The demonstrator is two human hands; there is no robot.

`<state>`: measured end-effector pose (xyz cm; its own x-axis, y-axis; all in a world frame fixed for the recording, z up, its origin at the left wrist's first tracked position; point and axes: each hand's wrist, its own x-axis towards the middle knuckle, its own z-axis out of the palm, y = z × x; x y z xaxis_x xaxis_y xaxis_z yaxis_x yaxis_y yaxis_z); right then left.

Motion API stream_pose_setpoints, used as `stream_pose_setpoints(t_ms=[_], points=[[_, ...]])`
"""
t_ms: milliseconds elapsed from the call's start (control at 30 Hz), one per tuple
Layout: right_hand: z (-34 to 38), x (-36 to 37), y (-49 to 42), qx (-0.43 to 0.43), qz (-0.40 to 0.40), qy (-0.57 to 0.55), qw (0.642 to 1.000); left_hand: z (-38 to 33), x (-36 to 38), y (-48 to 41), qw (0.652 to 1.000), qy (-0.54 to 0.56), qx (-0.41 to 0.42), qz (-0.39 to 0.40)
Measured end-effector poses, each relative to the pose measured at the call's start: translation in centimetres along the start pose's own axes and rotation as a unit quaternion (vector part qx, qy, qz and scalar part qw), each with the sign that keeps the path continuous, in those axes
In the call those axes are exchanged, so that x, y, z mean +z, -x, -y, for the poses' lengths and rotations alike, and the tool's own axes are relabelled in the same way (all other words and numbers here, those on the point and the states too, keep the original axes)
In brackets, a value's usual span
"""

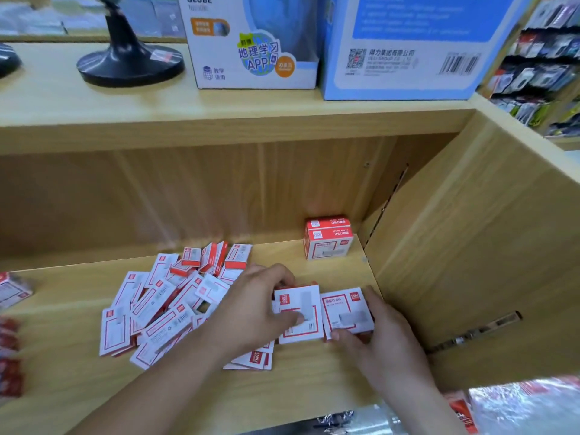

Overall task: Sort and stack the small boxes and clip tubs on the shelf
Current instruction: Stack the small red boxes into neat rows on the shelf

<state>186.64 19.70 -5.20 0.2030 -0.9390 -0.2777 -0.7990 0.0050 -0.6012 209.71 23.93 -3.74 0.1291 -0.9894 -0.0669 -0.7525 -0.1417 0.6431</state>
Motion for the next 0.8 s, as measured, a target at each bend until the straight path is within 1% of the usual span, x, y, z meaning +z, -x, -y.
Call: stream_pose_setpoints(t_ms=[100,167,267,333,367,400,467,500,533,567,667,767,800], points=[[0.7,-0.2,0.3,-0.006,-0.006,-0.003,1.000,0.2,-0.4,-0.4,0.993,0.111,-0.042,-0.012],[0.7,-0.3,0.0,-0.017,-0.009,0.017,1.000,0.2,-0.5,-0.7,0.980,0.184,-0.065,-0.030],[0.6,-0.2,-0.5,-0.024,0.009,0.048,0.999,0.0,-1.1,-1.2,0.969,0.223,-0.088,-0.057],[0.4,-0.1,-0.7,-0.025,0.012,0.042,0.999,-0.2,-1.8,-1.6,0.964,0.242,-0.086,-0.063],[0.3,-0.1,-0.9,-0.022,0.012,0.040,0.999,-0.5,-2.3,-1.8,0.967,0.235,-0.074,-0.066],[0.3,-0.1,-0.9,-0.017,0.015,0.042,0.999,-0.9,-2.7,-2.2,0.976,0.201,-0.051,-0.067],[0.3,0.1,-1.1,-0.019,0.008,0.044,0.999,-2.1,-3.4,-3.4,0.996,0.071,0.012,-0.056],[0.4,0.3,-1.1,-0.023,-0.009,0.044,0.999,-2.8,-3.5,-4.1,0.997,0.000,0.050,-0.052],[0.4,0.5,-1.1,-0.025,-0.025,0.042,0.999,-3.5,-3.4,-4.8,0.994,-0.047,0.083,-0.049],[0.5,0.7,-1.0,-0.025,-0.040,0.037,0.998,-4.0,-2.9,-5.4,0.991,-0.058,0.110,-0.046],[0.6,1.1,-0.6,-0.049,-0.064,0.048,0.996,-3.3,-0.9,-6.3,0.990,-0.002,0.135,-0.048],[0.5,1.1,-0.5,-0.059,-0.057,0.073,0.994,-1.3,0.0,-5.9,0.986,-0.053,0.141,-0.074],[0.5,1.1,-0.6,-0.059,-0.059,0.069,0.994,-0.8,0.1,-5.6,0.986,-0.059,0.131,-0.081]])
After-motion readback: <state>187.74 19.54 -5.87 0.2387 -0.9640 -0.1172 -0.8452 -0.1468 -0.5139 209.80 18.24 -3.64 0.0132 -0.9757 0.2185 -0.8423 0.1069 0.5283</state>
